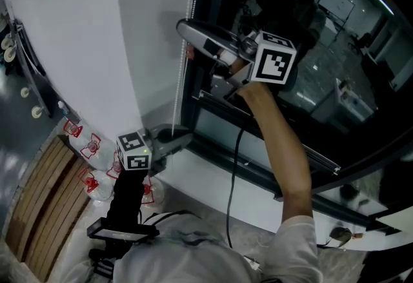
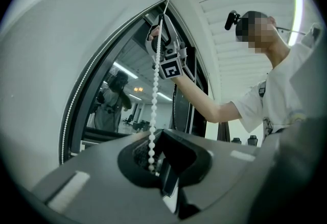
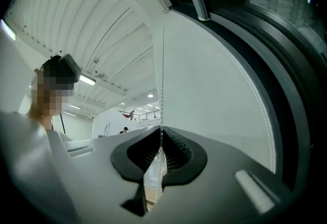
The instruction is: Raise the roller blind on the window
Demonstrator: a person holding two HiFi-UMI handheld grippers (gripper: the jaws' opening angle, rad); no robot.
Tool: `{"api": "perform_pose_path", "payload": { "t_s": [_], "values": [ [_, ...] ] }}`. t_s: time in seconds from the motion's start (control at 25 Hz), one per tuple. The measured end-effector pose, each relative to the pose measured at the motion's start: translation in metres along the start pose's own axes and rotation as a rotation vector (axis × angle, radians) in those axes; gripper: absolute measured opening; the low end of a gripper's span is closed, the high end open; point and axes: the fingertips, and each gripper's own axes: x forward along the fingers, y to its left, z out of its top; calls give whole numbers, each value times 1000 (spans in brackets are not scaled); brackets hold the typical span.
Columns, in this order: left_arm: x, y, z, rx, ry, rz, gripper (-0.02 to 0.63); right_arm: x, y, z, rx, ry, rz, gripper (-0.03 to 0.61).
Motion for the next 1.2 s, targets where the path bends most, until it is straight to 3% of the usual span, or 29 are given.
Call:
{"api": "perform_pose_path", "payload": {
  "t_s": [0.28, 0.56, 0.6, 0.64, 0.72, 0.88, 0.96, 1.08, 1.2],
  "values": [
    [0, 0, -19, -22, 31, 13, -2, -5, -4, 2, 0, 12, -23, 17],
    [-35, 15, -109, -72, 179, 154, 3, -10, -8, 7, 11, -26, -62, 18],
    [-42, 15, -124, -77, 200, 173, 96, -12, -7, 8, 11, -37, -68, 18],
    [-47, 14, -138, -78, 225, 190, 140, -15, -8, 8, 10, -49, -75, 18],
    [-55, 14, -162, -78, 262, 224, 150, -23, -11, 7, -4, -66, -102, 18],
    [-76, 8, -174, -108, 258, 267, 150, -23, -18, -18, -163, 11, -268, 23],
    [-86, 3, -173, -106, 261, 271, 150, -24, -21, -34, -211, 33, -348, 80],
    [-90, -3, -174, -74, 278, 265, 145, -48, -24, -52, -233, -6, -489, 149],
    [-91, -8, -169, -52, 263, 252, 105, -89, -24, -68, -266, -43, -690, 173]
  ]
}}
